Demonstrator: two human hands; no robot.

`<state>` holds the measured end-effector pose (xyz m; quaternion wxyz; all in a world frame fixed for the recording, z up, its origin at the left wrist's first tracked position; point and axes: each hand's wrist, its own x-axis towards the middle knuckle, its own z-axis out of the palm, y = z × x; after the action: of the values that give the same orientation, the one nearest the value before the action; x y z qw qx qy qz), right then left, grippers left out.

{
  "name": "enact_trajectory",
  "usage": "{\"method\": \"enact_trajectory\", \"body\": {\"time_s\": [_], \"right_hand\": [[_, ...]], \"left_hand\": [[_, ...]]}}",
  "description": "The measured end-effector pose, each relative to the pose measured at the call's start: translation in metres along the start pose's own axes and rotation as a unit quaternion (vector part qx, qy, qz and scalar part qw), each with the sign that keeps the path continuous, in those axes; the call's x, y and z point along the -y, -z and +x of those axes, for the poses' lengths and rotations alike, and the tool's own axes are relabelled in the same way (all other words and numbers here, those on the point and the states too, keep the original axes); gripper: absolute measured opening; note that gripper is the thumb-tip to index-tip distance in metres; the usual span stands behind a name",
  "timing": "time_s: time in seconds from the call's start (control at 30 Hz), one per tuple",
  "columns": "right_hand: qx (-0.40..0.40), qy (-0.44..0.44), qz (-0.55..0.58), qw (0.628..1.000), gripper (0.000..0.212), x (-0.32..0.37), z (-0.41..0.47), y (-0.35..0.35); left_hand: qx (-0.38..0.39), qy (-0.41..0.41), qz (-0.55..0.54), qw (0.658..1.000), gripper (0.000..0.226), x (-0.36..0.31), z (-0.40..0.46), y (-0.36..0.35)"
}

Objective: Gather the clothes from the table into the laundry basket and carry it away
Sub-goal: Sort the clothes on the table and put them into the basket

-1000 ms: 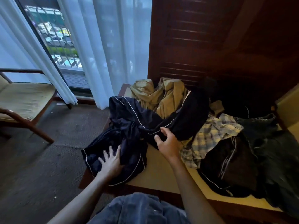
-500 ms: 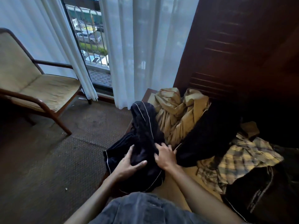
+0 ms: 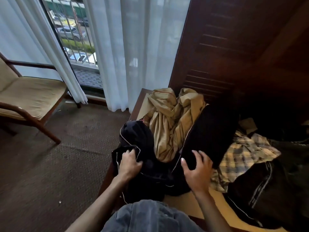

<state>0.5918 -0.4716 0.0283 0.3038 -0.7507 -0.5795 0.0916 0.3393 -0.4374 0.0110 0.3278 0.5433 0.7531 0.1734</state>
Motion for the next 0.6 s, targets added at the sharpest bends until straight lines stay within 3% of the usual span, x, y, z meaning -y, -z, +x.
{"method": "enact_trajectory", "body": {"time_s": [0.03,0.1,0.17,0.23,0.33,0.43,0.53,0.6], "right_hand": [[-0.005,-0.034,-0.04,0.999,0.07,-0.01,0.01,0.005],[0.074,-0.106,-0.041,0.991,0.086,-0.028,0.029,0.009],[0.167,-0.116,-0.053,0.978,0.072,-0.036,0.037,0.004],[0.235,-0.08,-0.08,0.966,0.05,-0.032,0.029,-0.006],[0.314,-0.068,-0.059,0.945,0.03,-0.015,0.002,-0.02],[0.419,-0.023,0.004,0.908,0.012,0.005,-0.024,-0.024],[0.449,-0.002,0.093,0.889,0.014,0.009,-0.04,-0.019],[0.348,-0.013,0.134,0.928,0.009,0.004,-0.037,-0.006]], "left_hand": [[-0.036,-0.006,0.085,0.996,0.059,0.003,-0.002,0.005],[-0.097,0.007,0.197,0.976,0.09,0.007,-0.004,0.019],[-0.101,0.006,0.226,0.969,0.115,0.006,0.0,0.035],[-0.054,-0.001,0.212,0.976,0.13,0.011,0.013,0.042],[0.057,-0.029,0.135,0.989,0.123,0.018,0.027,0.032],[0.13,-0.052,0.144,0.98,0.109,0.018,0.017,0.012],[0.072,-0.09,0.135,0.984,0.089,0.012,-0.001,0.012],[-0.037,-0.108,0.123,0.986,0.087,0.013,-0.004,0.021]]}}
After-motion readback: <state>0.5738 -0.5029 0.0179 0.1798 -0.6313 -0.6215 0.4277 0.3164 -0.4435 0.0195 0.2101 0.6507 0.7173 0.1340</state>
